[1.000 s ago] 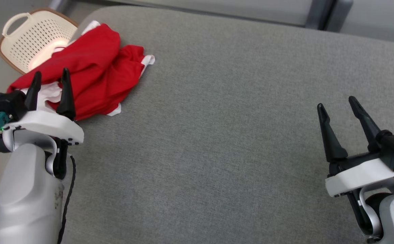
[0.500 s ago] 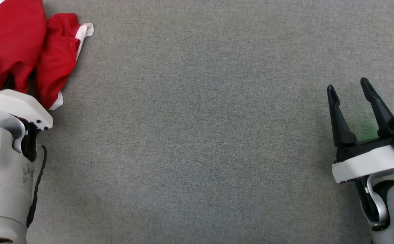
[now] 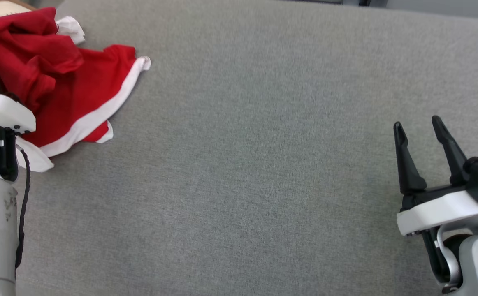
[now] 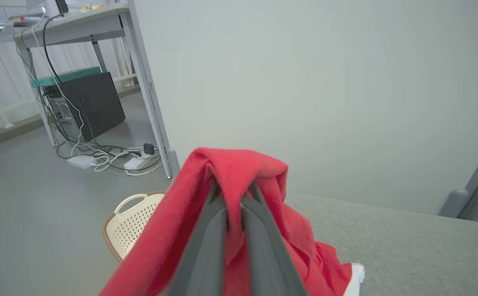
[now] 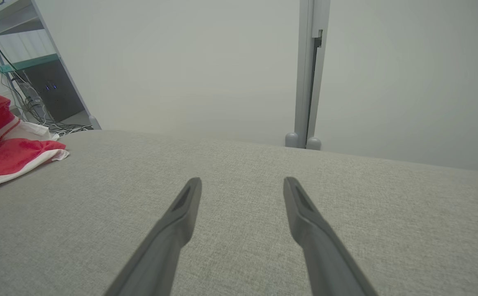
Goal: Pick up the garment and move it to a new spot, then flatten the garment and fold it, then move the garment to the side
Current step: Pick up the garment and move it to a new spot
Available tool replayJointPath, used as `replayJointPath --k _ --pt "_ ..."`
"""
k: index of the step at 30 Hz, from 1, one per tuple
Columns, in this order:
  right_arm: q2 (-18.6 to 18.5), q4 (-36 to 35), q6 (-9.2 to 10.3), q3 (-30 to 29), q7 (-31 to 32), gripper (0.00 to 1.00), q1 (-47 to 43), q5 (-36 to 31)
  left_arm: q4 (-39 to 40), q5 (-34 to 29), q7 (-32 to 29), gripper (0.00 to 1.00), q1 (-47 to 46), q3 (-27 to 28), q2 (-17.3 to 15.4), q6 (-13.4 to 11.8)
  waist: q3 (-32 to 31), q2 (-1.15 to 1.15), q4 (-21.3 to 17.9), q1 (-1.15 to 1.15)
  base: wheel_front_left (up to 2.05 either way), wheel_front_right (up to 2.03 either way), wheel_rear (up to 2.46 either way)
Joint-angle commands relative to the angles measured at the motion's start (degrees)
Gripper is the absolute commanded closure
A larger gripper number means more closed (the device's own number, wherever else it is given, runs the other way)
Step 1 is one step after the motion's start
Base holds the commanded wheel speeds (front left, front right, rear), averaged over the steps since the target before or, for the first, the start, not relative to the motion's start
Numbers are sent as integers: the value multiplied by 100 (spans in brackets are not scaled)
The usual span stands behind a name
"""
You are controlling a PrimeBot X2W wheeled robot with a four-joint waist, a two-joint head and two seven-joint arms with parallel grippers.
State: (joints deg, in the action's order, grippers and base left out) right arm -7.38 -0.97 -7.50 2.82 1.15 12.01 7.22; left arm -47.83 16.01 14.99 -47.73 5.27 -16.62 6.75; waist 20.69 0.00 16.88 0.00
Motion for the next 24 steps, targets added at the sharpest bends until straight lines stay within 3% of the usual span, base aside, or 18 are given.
replayJointPath --k 1,7,13,18,24 --pt "42 45 2 -7 -70 0 -120 39 335 -91 24 100 204 21 14 8 -460 0 7 0 0 0 0" --pt "200 204 2 -39 -178 0 -384 118 1479 -254 19 100 953 -129 133 27 -1063 0 -113 0 0 0 0" --pt "331 276 2 -97 -228 0 -681 175 3033 -297 -281 100 2080 -581 516 28 -1499 0 -401 0 0 0 0" --pt "376 202 1 -129 -186 0 -734 169 4180 -240 -766 100 2908 -1238 897 51 -1468 0 -820 0 0 0 0" --pt "406 65 2 -133 -129 0 -532 162 4650 -39 -1056 100 2990 -2297 1193 71 -1071 0 -1570 0 0 0 0"
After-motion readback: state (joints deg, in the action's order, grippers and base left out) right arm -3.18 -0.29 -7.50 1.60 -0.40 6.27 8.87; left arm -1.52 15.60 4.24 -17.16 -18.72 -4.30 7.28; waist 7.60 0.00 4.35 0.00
